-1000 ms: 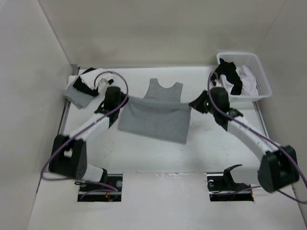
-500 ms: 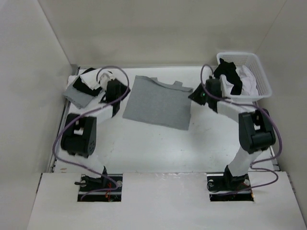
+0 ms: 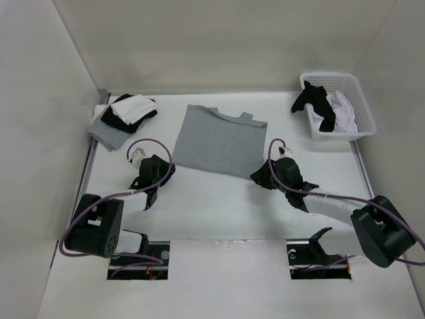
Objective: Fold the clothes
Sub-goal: Fold the tank top
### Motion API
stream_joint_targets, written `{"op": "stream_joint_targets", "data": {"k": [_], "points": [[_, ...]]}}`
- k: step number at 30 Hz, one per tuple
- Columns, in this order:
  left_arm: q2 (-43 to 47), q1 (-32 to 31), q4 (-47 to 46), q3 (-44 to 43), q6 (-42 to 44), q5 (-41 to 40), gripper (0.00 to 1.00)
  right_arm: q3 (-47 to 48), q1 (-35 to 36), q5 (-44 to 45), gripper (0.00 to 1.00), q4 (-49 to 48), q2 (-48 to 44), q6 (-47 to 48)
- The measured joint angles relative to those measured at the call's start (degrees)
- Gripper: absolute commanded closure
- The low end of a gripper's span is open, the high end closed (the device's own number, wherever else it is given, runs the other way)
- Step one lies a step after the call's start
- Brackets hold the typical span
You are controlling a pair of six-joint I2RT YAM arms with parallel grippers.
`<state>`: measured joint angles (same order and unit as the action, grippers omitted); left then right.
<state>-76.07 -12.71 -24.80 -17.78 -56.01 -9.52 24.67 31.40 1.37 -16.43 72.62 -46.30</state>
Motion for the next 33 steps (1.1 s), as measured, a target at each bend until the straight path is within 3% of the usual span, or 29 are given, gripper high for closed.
{"op": "stream_joint_targets", "data": {"k": [3, 12, 25, 30, 33], "points": [[-4.6, 0.8, -4.1, -1.7, -0.7, 1.6, 0.60, -1.7, 0.0, 1.3, 0.64, -1.3, 0.2, -1.1], [-13.3, 1.9, -9.2, -5.7, -2.4, 2.2, 0.85, -4.2, -1.6, 4.3, 0.61, -3.9, 3.0, -6.6], [-15.3, 2.5, -11.0, -6.1, -4.2, 2.3, 0.94, -6.7, -4.6, 6.4, 0.60, -5.2, 2.7, -10.9], [-15.3, 2.5, -11.0, -6.1, -4.4, 2.2, 0.96, -5.1, -5.5, 4.3, 0.70, -8.0, 6.6, -11.2], [-15.3, 2.5, -11.0, -6.1, -4.5, 2.2, 0.97, -4.4, -6.4, 2.0, 0.86, -9.9, 9.3, -11.8]]}}
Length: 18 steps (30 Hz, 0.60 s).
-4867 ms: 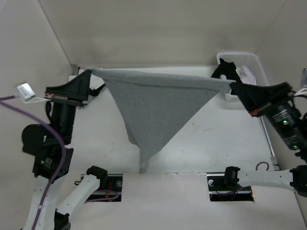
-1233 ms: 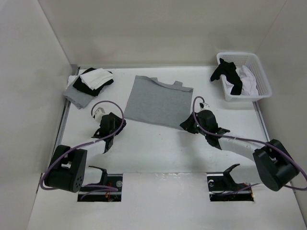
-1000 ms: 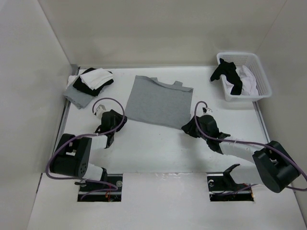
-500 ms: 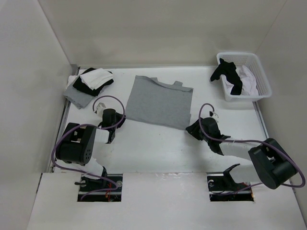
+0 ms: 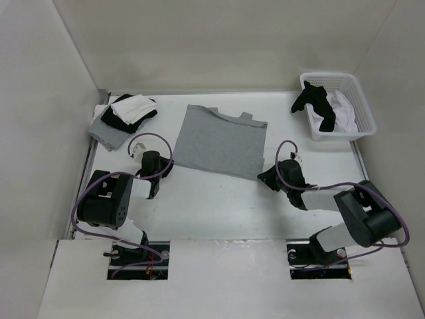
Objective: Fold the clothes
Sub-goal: Fold the tank top
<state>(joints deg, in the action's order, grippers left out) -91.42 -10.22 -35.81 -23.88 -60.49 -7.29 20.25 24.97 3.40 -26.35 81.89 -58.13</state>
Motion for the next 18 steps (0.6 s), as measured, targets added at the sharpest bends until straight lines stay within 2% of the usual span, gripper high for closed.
{"op": "stream_joint_targets", "data": {"k": [2, 5, 7, 9, 13, 16, 18], "points": [[0.1, 0.0, 0.0, 0.0, 0.0, 0.0, 0.99, 0.2, -0.6, -1.4, 0.95, -1.2, 1.5, -0.5], [2.3, 0.1, 0.9, 0.9, 0.0, 0.3, 1.00, 0.2, -0.6, -2.4, 0.98, -1.4, 1.5, -0.8], [8.0, 0.1, 3.4, 2.3, 0.0, 0.7, 1.00, 0.2, -0.1, -2.1, 0.99, 0.1, -1.6, -0.5], [18.1, 0.1, 7.8, 3.4, 0.0, 1.0, 1.00, 0.2, 1.4, -1.4, 0.99, 3.7, -9.1, 0.2], [48.2, 0.6, 21.2, 1.6, 1.0, 1.9, 1.00, 2.5, 8.2, 2.4, 0.99, 15.8, -32.1, 3.2], [65.3, 1.4, 32.1, -5.4, 3.3, 1.7, 1.00, 9.1, 14.9, 7.3, 0.99, 27.3, -46.8, 5.7], [71.7, 1.6, 37.4, -11.4, 4.7, 1.7, 1.00, 14.3, 19.7, 10.8, 0.99, 34.2, -53.1, 6.9]]}}
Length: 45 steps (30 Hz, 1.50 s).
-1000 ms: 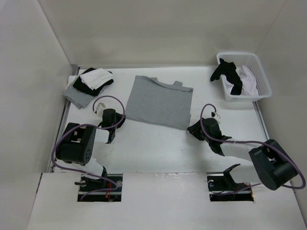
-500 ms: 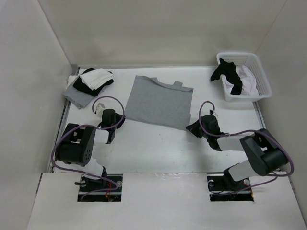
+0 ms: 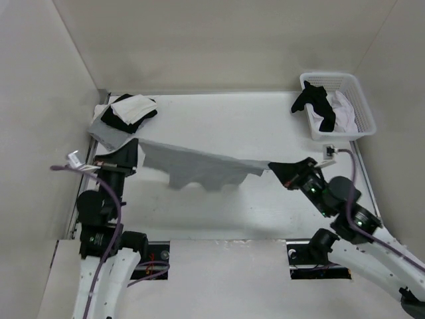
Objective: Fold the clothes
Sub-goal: Fold the tank top
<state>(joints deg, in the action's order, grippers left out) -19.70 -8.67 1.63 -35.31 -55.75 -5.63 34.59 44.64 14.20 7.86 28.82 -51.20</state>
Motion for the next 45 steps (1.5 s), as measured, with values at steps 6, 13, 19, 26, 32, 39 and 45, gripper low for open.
{"op": "stream_joint_targets", "data": {"k": [6, 13, 19, 26, 32, 39, 45], "points": [[5.9, -0.7, 12.4, -9.8, 2.8, 0.0, 0.99, 12.1, 13.8, 10.0, 0.97, 13.5, -5.6, 1.6], [-4.9, -0.7, 13.1, -4.3, 4.0, 0.0, 0.99, 12.6, 4.6, 8.0, 0.97, 14.9, 6.3, 6.1], [-34.2, 0.1, 1.1, -0.2, 4.0, -0.4, 0.97, 10.2, -20.1, -9.7, 0.97, 0.6, 31.4, 8.2], [-69.4, 1.8, -9.2, -13.8, 3.4, 0.3, 0.97, 24.0, -30.5, -21.8, 0.97, -7.2, 63.3, 8.4], [-68.1, 1.8, -15.8, -14.6, 2.6, 2.0, 0.97, 23.5, -32.1, -24.7, 0.97, -11.8, 60.7, 8.6], [-45.3, 2.0, -20.1, 7.5, 1.9, 3.0, 0.97, 2.1, -31.8, -25.7, 0.97, -17.7, 41.9, 7.2], [-28.0, 4.6, -14.9, 18.9, 1.6, 6.4, 0.97, -9.0, -29.6, -25.6, 0.97, -16.7, 30.5, 5.7]]}}
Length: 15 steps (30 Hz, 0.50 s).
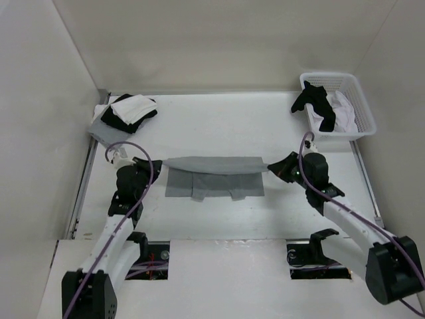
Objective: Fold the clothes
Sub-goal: Fold the tank top
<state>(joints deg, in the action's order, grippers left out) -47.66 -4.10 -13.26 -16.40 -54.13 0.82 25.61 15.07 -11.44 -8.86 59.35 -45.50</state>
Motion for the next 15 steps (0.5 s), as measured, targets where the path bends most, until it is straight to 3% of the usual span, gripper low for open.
{"op": "stream_joint_targets", "data": {"k": [9, 11, 15], "points": [[17.7, -0.9, 8.6, 5.9, -0.1, 3.2, 0.93, -10.2, 3.3, 2.6, 0.98, 4.1, -13.7, -4.1], [19.8, -1.0, 10.6, 7.8, -0.1, 3.4, 0.85, -12.4, 3.8, 3.1, 0.91, 5.0, -14.1, -5.6], [20.6, -0.2, 13.4, 11.5, -0.2, 3.8, 0.72, -14.4, 4.9, 4.3, 0.68, 7.2, -13.6, -8.2]]}}
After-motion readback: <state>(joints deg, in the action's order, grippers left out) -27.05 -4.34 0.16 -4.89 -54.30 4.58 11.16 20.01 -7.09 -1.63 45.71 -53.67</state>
